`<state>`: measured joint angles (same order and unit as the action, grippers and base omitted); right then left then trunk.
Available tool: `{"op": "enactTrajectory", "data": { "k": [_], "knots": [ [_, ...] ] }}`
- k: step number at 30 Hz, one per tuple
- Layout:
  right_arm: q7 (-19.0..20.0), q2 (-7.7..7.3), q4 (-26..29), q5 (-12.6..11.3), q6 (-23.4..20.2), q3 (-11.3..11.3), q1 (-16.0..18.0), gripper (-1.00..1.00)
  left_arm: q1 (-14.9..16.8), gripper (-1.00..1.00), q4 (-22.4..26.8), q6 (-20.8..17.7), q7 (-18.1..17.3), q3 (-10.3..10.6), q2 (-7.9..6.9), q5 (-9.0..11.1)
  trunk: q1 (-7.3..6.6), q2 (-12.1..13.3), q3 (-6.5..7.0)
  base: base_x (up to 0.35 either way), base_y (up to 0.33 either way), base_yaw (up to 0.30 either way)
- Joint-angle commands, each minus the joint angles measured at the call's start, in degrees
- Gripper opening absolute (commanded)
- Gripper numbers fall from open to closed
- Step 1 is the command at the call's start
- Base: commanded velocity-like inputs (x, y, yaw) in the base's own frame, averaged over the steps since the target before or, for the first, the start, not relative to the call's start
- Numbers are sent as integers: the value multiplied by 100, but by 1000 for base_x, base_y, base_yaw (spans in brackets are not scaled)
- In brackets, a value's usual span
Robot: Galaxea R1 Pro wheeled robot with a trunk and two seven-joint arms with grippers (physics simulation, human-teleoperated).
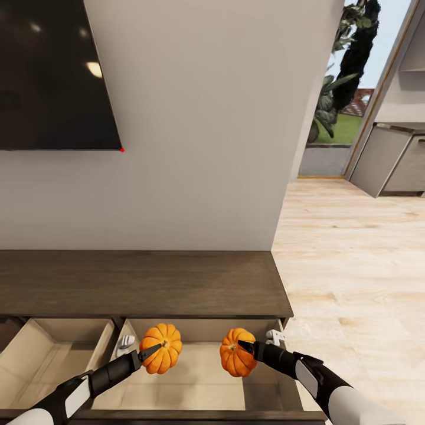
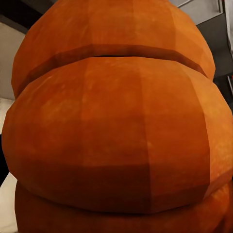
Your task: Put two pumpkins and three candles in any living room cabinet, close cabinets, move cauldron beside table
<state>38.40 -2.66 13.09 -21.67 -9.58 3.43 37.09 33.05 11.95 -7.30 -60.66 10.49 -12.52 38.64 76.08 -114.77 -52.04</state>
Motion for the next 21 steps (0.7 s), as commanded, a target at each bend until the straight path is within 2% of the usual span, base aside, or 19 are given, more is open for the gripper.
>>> {"op": "enactTrajectory", "data": {
  "k": [1, 15, 21],
  "knots": [
    [-7, 1, -1, -3, 0, -1, 0, -100, 0, -100, 0, 0, 2, -3, 2, 0, 0, 0, 0, 0, 0, 0],
    [-22, 24, 0, 14, 1, 9, 0, -100, 0, -100, -1, 0, 12, -3, 4, -6, 0, 0, -2, 0, 0, 0],
    [-17, 20, 1, 7, -6, 9, 0, -100, 0, -100, 0, 0, 10, 4, 4, -6, 0, 0, -49, 0, 0, 0]
  ]
}}
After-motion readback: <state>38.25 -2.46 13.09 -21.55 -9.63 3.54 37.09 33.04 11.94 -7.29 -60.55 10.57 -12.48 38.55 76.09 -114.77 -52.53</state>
